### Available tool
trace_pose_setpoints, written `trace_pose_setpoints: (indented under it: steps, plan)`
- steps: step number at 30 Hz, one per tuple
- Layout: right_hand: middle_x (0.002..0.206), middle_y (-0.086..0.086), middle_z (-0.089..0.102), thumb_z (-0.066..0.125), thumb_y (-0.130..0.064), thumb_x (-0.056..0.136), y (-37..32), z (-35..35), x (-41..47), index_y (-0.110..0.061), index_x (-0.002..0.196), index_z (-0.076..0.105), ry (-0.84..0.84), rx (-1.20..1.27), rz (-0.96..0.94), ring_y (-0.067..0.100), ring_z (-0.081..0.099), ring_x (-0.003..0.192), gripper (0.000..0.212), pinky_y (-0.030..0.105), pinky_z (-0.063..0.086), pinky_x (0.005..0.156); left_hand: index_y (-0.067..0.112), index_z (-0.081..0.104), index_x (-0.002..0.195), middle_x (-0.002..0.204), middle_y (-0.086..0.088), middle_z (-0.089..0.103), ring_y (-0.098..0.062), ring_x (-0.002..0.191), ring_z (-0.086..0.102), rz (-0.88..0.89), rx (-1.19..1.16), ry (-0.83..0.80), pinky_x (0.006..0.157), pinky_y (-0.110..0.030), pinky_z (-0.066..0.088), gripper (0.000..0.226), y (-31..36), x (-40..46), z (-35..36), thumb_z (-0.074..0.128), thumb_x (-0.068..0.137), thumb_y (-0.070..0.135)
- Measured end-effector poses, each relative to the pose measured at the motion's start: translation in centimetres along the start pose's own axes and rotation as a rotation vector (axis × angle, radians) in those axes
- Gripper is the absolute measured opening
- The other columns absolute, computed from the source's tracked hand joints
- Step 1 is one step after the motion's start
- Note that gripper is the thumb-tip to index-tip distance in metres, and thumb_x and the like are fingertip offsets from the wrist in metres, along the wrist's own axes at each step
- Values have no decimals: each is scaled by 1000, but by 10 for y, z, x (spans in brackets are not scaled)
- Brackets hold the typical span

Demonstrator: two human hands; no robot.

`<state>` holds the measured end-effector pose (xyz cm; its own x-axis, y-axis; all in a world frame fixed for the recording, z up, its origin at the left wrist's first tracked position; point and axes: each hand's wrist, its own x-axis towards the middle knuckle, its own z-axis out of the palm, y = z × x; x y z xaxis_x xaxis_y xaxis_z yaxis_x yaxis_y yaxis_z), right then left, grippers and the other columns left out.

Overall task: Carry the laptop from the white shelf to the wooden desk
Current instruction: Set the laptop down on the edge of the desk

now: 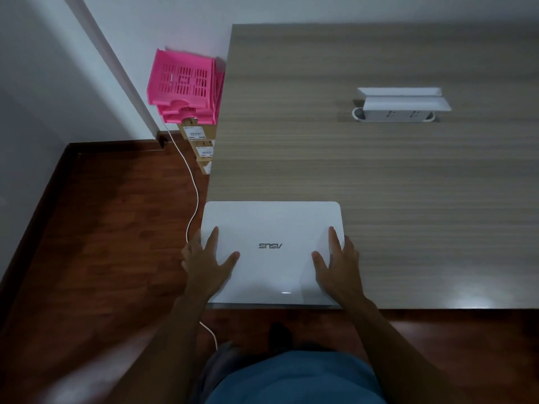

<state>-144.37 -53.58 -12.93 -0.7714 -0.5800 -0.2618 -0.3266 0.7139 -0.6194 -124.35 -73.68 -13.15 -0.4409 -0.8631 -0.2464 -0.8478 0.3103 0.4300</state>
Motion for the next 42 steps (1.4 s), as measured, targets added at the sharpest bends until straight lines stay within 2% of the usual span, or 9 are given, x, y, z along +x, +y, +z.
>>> trace_pose_setpoints:
  steps: [4,9,16,21,30,38,42]
  plan:
    - [159,14,18,49,-47,92,0,0,1,-28,155,12,4,-11,-2,38,14,142,75,50,24,111,37,12,150,161,-11,3,-40,143,11,20,37,-34,110,-61,14,83,1,-3,2,50,82,65]
    - [155,13,25,49,-48,91,-1,-2,3,-27,155,12,13,-22,-17,32,14,138,76,47,26,109,38,7,150,162,-10,1,-41,142,15,31,92,-33,109,-61,17,81,0,-7,2,43,84,67]
    - [157,13,23,46,-50,91,-2,0,12,-26,155,11,4,-64,-19,33,14,140,76,48,23,112,36,8,151,161,-12,5,-41,136,25,-5,176,19,106,-59,24,78,2,-14,8,34,85,69]
    - [157,15,22,44,-50,91,2,5,14,-26,155,12,5,-115,-8,36,17,140,75,51,21,113,37,5,151,161,-14,3,-41,135,27,-8,211,17,105,-58,26,78,3,-13,10,31,85,69]
    - [155,18,24,45,-47,93,1,8,10,-22,155,14,41,-182,-14,38,24,131,74,48,24,109,33,1,152,160,-18,3,-42,134,28,25,259,23,104,-57,27,77,-1,-13,14,25,87,68]
    - [155,18,23,44,-50,93,5,6,7,-23,155,13,18,-191,-16,38,21,133,75,49,22,110,35,-1,151,160,-16,-1,-41,136,25,15,237,-18,106,-58,24,78,0,-11,10,25,86,69]
    - [159,14,16,45,-54,90,1,1,4,-28,155,11,-44,-151,31,38,16,139,78,53,18,112,38,1,151,161,-8,-7,-39,142,13,22,122,-70,109,-59,16,79,-2,-9,6,33,86,69]
